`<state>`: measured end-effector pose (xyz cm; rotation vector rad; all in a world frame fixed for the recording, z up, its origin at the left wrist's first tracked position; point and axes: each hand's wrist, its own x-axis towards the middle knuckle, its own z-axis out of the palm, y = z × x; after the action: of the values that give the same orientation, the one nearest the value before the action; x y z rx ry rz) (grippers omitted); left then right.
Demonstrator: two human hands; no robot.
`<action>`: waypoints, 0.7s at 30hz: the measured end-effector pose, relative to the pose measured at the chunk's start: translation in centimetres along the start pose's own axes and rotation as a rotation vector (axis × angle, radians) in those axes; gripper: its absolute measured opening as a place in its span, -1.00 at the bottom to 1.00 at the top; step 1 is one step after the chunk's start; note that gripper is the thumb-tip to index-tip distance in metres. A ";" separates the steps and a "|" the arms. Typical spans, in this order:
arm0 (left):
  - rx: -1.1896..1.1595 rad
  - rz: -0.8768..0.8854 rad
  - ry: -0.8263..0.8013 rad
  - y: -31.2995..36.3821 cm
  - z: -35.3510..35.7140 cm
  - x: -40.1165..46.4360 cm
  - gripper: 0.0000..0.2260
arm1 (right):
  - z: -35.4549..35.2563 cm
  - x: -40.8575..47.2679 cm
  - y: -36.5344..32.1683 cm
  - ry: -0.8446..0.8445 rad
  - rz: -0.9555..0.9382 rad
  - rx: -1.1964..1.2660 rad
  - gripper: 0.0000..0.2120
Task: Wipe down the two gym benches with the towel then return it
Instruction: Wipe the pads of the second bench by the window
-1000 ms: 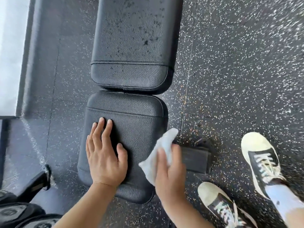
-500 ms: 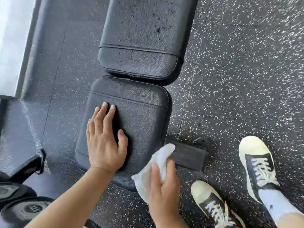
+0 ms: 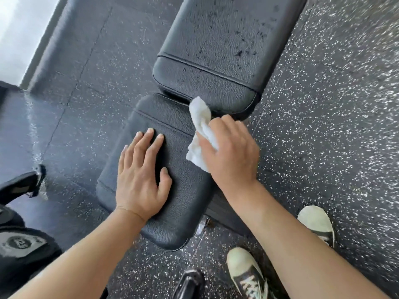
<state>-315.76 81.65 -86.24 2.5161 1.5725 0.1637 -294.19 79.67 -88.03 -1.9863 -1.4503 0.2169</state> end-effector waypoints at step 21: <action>0.033 -0.041 -0.055 0.1 -0.2 0.2 -0.38 | 2.0 10.0 -4.0 -0.506 -0.573 -0.217 -0.69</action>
<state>-315.58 81.84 -86.01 2.4881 1.6179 0.0629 -294.61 90.10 -84.86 -1.6452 -2.3890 0.3320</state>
